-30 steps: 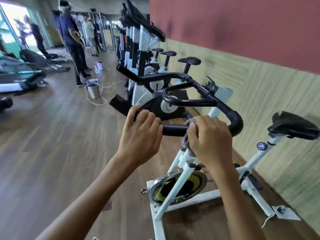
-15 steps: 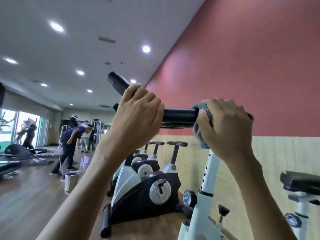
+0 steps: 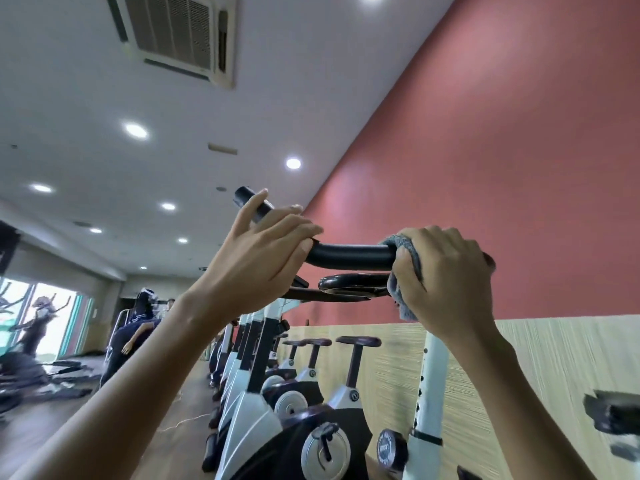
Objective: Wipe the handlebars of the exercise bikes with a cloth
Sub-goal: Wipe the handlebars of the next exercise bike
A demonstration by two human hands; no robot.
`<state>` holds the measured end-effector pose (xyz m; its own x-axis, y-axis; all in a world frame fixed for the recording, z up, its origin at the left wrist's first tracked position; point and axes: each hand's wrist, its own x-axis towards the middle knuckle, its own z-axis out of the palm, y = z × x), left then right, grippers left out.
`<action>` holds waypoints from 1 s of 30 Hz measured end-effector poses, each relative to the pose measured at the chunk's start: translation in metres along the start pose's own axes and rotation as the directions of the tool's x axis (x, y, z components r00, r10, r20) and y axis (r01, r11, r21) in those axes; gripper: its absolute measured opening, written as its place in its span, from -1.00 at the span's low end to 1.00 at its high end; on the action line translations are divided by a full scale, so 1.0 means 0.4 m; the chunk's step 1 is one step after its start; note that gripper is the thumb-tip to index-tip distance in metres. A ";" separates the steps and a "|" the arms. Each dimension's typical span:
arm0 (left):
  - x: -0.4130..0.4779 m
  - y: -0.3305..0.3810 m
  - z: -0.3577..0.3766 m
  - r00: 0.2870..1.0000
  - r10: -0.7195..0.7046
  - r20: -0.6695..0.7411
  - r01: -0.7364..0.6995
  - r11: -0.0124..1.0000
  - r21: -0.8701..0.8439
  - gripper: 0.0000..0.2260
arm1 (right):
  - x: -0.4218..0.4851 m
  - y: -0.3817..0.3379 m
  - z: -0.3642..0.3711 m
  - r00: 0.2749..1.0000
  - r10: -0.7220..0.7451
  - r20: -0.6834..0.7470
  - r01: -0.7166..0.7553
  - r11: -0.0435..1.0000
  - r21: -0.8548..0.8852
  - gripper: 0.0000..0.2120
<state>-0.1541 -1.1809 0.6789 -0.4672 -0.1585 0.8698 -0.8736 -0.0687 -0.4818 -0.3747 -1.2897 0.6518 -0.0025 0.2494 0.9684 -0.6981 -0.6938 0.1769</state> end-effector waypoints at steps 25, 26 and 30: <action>-0.033 -0.028 0.028 0.994 -0.052 -0.098 0.044 0.996 -0.080 -0.64 | -0.099 -0.051 0.211 0.890 0.062 -0.451 -0.134 0.982 -0.130 -0.48; -0.032 -0.024 0.034 0.992 -0.060 -0.109 0.051 0.995 -0.084 -0.65 | -0.100 -0.038 0.209 0.869 0.113 -0.481 -0.182 0.978 -0.098 -0.51; -0.031 -0.002 0.045 0.983 -0.096 -0.159 0.083 0.993 -0.088 -0.67 | -0.069 -0.109 0.226 0.862 0.149 -0.484 -0.194 0.980 -0.044 -0.53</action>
<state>-0.1451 -1.1966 0.6667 -0.3968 0.0072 0.9179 -0.9179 0.0055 -0.3968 -0.2796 -1.3273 0.6334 -0.4527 0.4387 0.7763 -0.7150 -0.6988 -0.0220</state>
